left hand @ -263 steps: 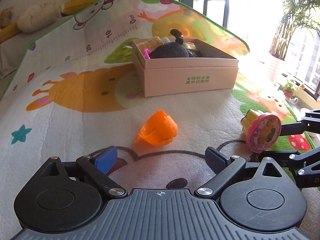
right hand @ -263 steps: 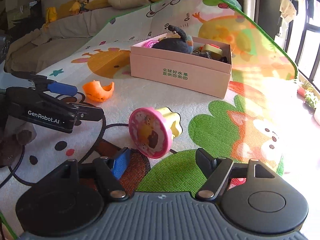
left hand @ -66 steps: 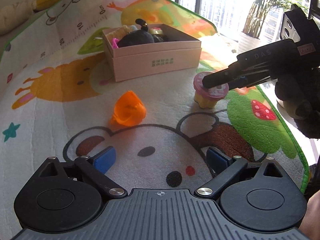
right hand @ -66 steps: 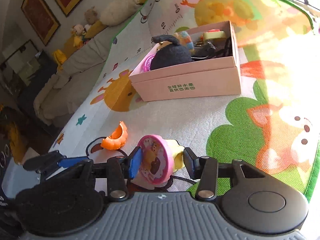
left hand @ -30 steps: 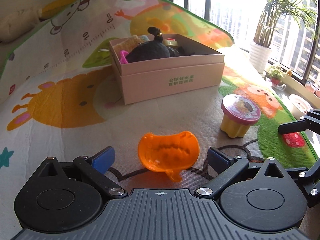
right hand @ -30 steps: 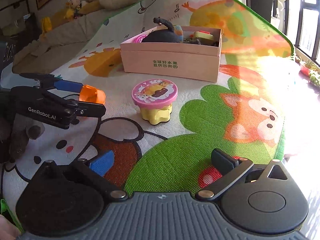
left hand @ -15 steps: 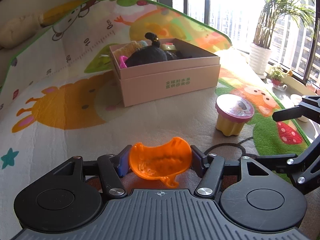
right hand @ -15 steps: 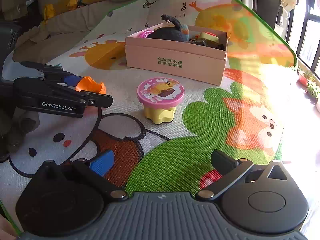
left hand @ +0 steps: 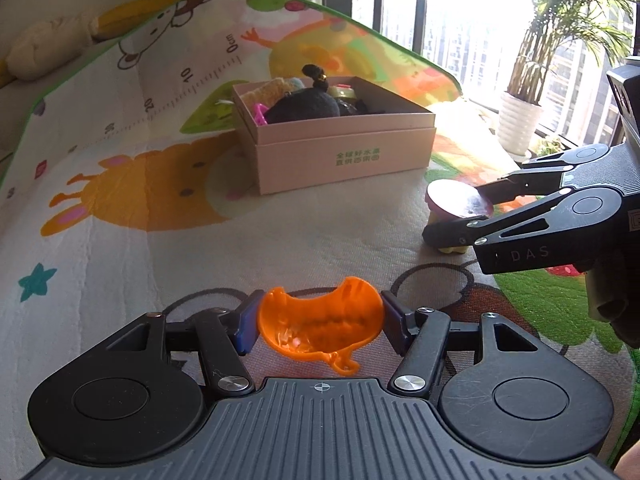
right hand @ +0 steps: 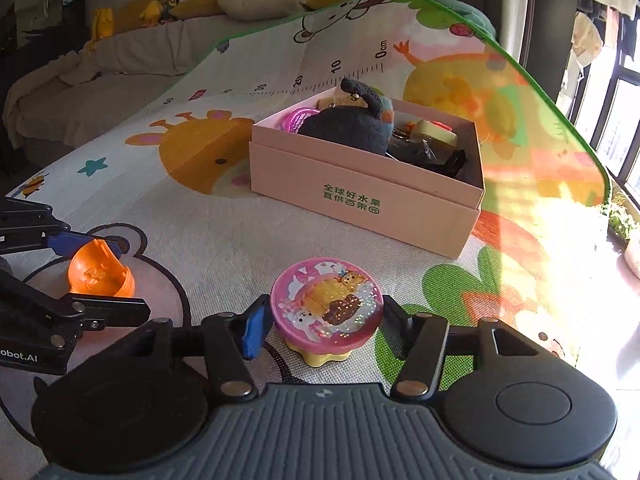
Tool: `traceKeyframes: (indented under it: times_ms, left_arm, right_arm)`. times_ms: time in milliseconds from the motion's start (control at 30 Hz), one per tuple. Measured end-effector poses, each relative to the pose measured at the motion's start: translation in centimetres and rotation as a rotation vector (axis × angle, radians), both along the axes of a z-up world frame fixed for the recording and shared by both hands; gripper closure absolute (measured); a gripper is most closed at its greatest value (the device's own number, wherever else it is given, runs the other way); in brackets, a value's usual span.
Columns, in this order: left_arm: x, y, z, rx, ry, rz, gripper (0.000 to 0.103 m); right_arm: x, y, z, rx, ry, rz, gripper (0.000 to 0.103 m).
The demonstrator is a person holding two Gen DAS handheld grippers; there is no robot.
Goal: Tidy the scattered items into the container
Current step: 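Drop the orange cup into the pink box with the left tool while the right tool grasps the tub, then carry the pink-lidded yellow tub over the pink box and release it with the right tool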
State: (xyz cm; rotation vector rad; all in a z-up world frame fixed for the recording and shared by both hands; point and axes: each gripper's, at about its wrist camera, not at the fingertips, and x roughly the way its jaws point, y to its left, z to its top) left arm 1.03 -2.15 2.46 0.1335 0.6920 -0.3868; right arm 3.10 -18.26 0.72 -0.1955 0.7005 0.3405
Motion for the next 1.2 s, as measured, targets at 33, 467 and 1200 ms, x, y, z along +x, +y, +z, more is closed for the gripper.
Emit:
traceKeyframes:
  times_ms: [33, 467, 1200]
  left_arm:
    - [0.3, -0.4, 0.2, 0.0, -0.003, -0.011, 0.037]
    - [10.1, -10.3, 6.4, 0.004, -0.173, -0.203, 0.037]
    - [7.1, -1.7, 2.6, 0.061, -0.059, -0.045, 0.0]
  right_arm:
    - [-0.1, -0.3, 0.1, 0.004, 0.005, -0.005, 0.048]
    - [-5.2, -7.1, 3.1, 0.075, -0.048, -0.071, 0.048]
    - [4.6, -7.0, 6.7, 0.176, -0.107, -0.094, 0.048]
